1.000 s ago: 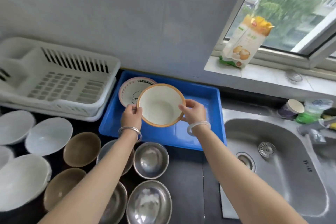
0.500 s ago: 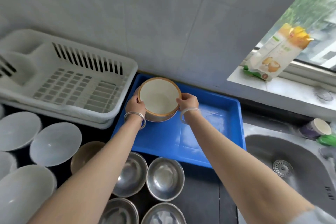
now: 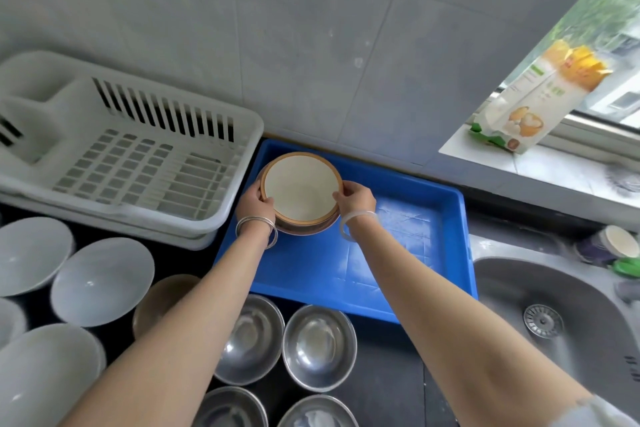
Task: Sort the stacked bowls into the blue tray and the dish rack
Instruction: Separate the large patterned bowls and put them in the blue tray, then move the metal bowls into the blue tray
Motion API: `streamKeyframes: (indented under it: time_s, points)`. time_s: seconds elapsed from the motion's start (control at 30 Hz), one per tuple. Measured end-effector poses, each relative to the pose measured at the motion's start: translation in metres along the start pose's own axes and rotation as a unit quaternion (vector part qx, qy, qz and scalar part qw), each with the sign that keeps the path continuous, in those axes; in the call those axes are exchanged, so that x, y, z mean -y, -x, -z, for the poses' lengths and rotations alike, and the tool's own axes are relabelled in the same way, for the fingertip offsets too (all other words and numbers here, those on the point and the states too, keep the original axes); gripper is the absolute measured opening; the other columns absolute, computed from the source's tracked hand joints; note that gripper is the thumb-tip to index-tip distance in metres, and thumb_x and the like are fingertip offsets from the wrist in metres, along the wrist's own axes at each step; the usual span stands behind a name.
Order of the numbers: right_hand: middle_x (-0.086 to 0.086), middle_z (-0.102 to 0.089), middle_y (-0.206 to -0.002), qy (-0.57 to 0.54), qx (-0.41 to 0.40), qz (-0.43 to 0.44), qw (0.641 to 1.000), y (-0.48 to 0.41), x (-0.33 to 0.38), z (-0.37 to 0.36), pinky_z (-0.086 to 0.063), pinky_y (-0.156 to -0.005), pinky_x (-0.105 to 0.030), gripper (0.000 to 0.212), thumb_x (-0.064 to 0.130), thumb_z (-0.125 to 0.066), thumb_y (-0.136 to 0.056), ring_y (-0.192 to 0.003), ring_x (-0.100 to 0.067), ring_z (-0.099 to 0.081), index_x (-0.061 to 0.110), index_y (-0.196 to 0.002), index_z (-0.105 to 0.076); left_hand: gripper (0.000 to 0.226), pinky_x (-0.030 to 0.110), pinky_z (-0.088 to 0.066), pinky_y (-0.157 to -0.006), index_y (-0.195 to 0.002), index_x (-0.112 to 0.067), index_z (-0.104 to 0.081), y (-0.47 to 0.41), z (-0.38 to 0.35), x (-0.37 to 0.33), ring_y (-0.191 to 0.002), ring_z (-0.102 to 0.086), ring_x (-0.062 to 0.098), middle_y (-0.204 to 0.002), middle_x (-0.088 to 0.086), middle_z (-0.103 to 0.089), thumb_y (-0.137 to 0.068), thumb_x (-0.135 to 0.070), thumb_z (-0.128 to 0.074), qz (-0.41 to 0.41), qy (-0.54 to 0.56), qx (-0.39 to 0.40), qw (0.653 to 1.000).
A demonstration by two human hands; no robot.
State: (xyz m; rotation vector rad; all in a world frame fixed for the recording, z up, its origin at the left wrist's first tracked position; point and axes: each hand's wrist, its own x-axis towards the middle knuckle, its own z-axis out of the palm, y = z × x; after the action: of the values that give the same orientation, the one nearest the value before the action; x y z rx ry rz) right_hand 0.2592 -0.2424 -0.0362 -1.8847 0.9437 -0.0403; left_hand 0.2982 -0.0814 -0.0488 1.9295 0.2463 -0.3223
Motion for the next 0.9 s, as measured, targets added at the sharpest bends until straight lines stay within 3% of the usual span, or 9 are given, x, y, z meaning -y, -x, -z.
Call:
streamKeyframes:
  time_s: [0.2,0.4,0.6,0.7,0.8,0.9]
  points:
    - [-0.006,-0.060,-0.127,-0.026,0.016,-0.002,1.000,0.009,-0.002,0.001,-0.049,-0.091,-0.032,0.039,0.017,-0.047,-0.094,-0.106,-0.025,-0.059,0.013,-0.133,-0.050,0.037,0.041,-0.048,-0.096,-0.123,-0.016,-0.057,0.010,0.000,-0.005,-0.110,-0.059,0.029,-0.120,0.006,-0.065,-0.089,-0.007,-0.046,0.008,0.039,-0.019,0.999]
    - [-0.007,-0.060,-0.128,-0.060,0.047,-0.009,0.997,0.023,-0.002,0.015,-0.048,-0.098,-0.045,0.040,0.017,-0.045,-0.092,-0.110,-0.026,-0.059,0.016,-0.132,-0.049,0.033,0.034,-0.046,-0.093,-0.116,-0.016,-0.061,0.027,0.010,-0.006,-0.109,-0.059,0.024,-0.119,0.002,-0.066,-0.089,-0.009,-0.044,-0.013,0.057,0.002,0.998]
    - [-0.005,-0.067,-0.104,-0.109,0.079,0.048,0.990,0.071,-0.014,0.042,-0.054,-0.079,-0.035,0.023,0.016,-0.043,-0.093,-0.092,-0.021,-0.064,0.017,-0.106,-0.062,0.037,0.035,-0.045,-0.100,-0.127,-0.010,-0.053,0.076,0.021,0.006,-0.110,-0.058,0.019,-0.120,0.006,-0.062,-0.090,-0.011,-0.052,0.025,0.124,0.012,0.992]
    - [-0.001,-0.066,-0.095,-0.120,0.121,0.052,0.984,0.105,-0.033,0.056,-0.051,-0.068,-0.025,0.019,0.016,-0.042,-0.094,-0.085,-0.017,-0.064,0.018,-0.098,-0.061,0.030,0.029,-0.048,-0.083,-0.118,-0.007,-0.058,0.116,0.029,0.021,-0.091,-0.059,0.018,-0.102,0.007,-0.063,-0.088,-0.010,-0.056,0.040,0.144,0.012,0.989]
    - [-0.001,-0.067,-0.086,-0.132,0.145,0.037,0.980,0.138,-0.063,0.066,-0.048,-0.064,-0.024,0.023,0.013,-0.042,-0.095,-0.078,-0.018,-0.064,0.020,-0.087,-0.062,0.024,0.024,-0.048,-0.073,-0.112,-0.005,-0.059,0.161,0.037,0.045,-0.084,-0.059,0.017,-0.101,0.010,-0.063,-0.088,-0.007,-0.056,0.069,0.135,0.030,0.988]
    - [-0.004,-0.068,-0.077,-0.124,0.140,0.015,0.982,0.167,-0.100,0.072,-0.050,-0.064,-0.025,0.027,0.008,-0.044,-0.091,-0.071,-0.016,-0.064,0.022,-0.077,-0.063,0.024,0.032,-0.048,-0.083,-0.111,-0.003,-0.061,0.203,0.042,0.073,-0.088,-0.060,0.021,-0.103,0.015,-0.064,-0.087,-0.005,-0.056,0.099,0.069,0.042,0.992]
